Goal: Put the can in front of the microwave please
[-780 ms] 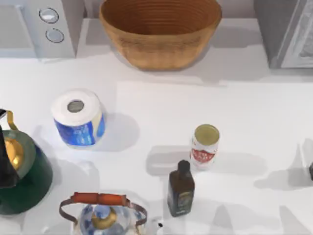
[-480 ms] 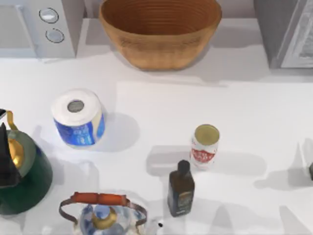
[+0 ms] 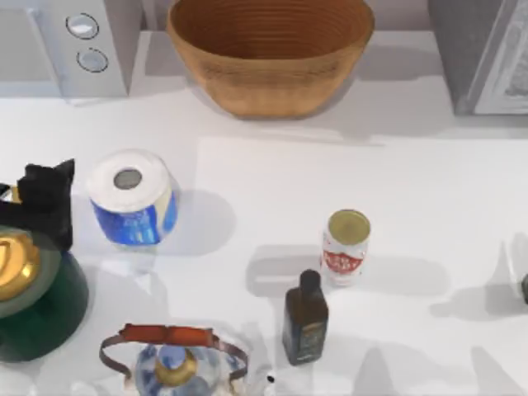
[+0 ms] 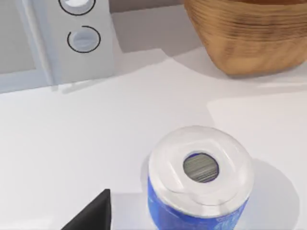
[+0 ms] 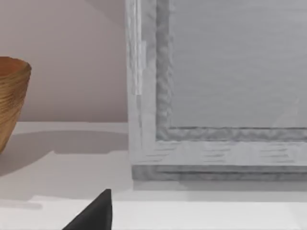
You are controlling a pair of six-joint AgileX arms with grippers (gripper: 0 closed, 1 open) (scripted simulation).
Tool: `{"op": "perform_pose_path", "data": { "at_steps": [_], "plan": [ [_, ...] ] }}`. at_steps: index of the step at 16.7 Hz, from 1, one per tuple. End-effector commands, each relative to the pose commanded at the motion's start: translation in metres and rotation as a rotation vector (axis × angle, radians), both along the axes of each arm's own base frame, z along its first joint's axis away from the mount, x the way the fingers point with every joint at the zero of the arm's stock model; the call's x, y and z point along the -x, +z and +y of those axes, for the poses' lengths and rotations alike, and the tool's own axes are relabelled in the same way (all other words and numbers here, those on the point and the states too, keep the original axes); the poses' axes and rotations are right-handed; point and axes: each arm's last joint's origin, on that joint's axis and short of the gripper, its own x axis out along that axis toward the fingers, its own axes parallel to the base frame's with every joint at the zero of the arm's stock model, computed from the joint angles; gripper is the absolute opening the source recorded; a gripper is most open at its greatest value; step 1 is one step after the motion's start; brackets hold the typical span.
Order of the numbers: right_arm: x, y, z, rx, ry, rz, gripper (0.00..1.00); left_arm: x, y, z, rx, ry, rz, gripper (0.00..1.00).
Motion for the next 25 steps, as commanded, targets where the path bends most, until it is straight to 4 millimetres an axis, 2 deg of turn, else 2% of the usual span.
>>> {"op": "perform_pose_path", "data": {
  "at_steps": [2, 4, 7, 9, 11, 13, 15, 17, 19, 25],
  "plan": [
    [0.000, 0.000, 0.000, 0.000, 0.000, 0.000, 1.00, -0.030, 0.029, -0.023, -0.038, -0.075, 0.138, 1.00],
    [0.000, 0.000, 0.000, 0.000, 0.000, 0.000, 1.00, -0.066, 0.049, -0.055, -0.089, -0.151, 0.276, 1.00],
    [0.000, 0.000, 0.000, 0.000, 0.000, 0.000, 1.00, -0.118, 0.057, -0.118, -0.186, -0.257, 0.475, 1.00],
    [0.000, 0.000, 0.000, 0.000, 0.000, 0.000, 1.00, -0.145, 0.046, -0.165, -0.260, -0.321, 0.593, 1.00],
    [0.000, 0.000, 0.000, 0.000, 0.000, 0.000, 1.00, -0.163, 0.026, -0.211, -0.339, -0.376, 0.699, 1.00],
    [0.000, 0.000, 0.000, 0.000, 0.000, 0.000, 1.00, -0.171, 0.000, -0.252, -0.414, -0.420, 0.789, 1.00],
    [0.000, 0.000, 0.000, 0.000, 0.000, 0.000, 1.00, -0.172, -0.025, -0.283, -0.482, -0.454, 0.859, 1.00],
    [0.000, 0.000, 0.000, 0.000, 0.000, 0.000, 1.00, -0.169, -0.044, -0.305, -0.535, -0.479, 0.910, 1.00],
    [0.000, 0.000, 0.000, 0.000, 0.000, 0.000, 1.00, -0.165, -0.057, -0.317, -0.568, -0.492, 0.940, 1.00],
    [0.000, 0.000, 0.000, 0.000, 0.000, 0.000, 1.00, -0.166, -0.062, -0.320, -0.577, -0.493, 0.952, 1.00]
  ]
}}
